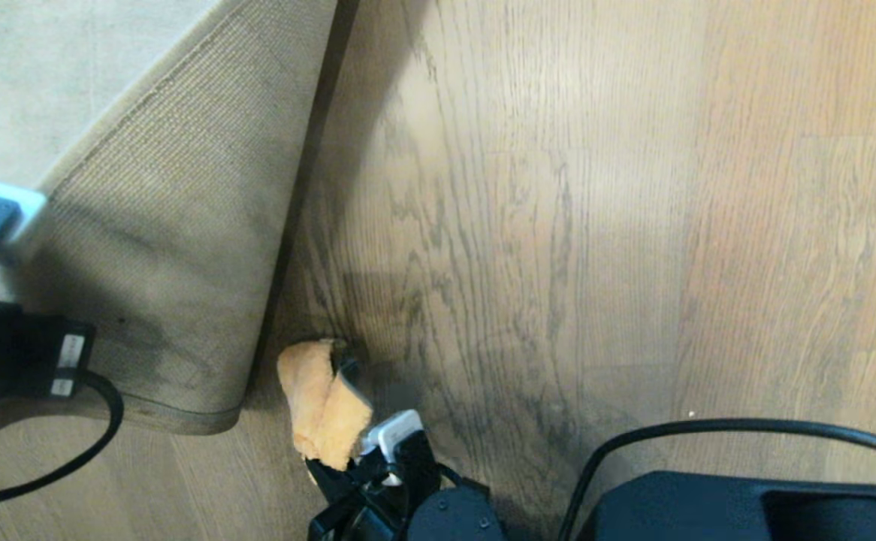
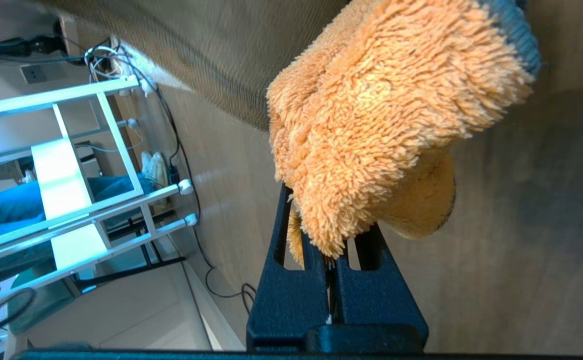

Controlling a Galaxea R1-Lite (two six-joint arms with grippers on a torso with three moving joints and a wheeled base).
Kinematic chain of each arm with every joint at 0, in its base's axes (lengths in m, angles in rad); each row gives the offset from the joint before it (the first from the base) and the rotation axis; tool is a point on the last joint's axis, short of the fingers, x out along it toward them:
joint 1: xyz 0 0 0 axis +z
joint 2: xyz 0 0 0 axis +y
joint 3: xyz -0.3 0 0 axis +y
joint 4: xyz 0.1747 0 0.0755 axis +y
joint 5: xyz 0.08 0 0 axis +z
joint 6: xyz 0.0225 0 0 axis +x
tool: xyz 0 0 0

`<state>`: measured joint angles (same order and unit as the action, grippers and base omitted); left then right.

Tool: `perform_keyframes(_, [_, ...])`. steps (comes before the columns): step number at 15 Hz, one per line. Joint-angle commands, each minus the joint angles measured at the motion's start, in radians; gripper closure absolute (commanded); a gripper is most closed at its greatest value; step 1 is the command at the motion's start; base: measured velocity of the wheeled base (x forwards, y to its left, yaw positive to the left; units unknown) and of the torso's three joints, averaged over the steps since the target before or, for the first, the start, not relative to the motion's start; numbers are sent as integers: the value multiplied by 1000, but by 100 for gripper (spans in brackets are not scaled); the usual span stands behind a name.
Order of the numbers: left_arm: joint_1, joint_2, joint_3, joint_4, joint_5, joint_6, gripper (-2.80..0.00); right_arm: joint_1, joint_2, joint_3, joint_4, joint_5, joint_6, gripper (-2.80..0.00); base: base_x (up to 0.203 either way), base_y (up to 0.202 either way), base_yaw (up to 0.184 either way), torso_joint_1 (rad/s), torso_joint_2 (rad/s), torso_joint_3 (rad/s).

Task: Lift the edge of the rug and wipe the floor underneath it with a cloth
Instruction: Wipe the floor under the carpet with a rag

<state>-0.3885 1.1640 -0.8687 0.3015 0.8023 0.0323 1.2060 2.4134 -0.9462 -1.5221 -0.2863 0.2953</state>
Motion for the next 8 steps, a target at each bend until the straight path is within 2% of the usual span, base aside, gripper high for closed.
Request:
perform_keyframes(1, [0, 2, 0, 2, 5, 0, 0, 2, 106, -60, -41, -3, 2, 0, 0, 0, 0, 0, 0, 0])
perform_keyframes(5, [0, 3, 0, 2, 5, -2, 0, -16, 174, -92, -41, -5, 1, 0, 0, 0, 0, 0, 0, 0])
perform_keyframes(8, [0, 3, 2, 2, 3, -2, 0, -67, 168, -85, -41, -11, -2, 0, 0, 0, 0, 0, 0, 0])
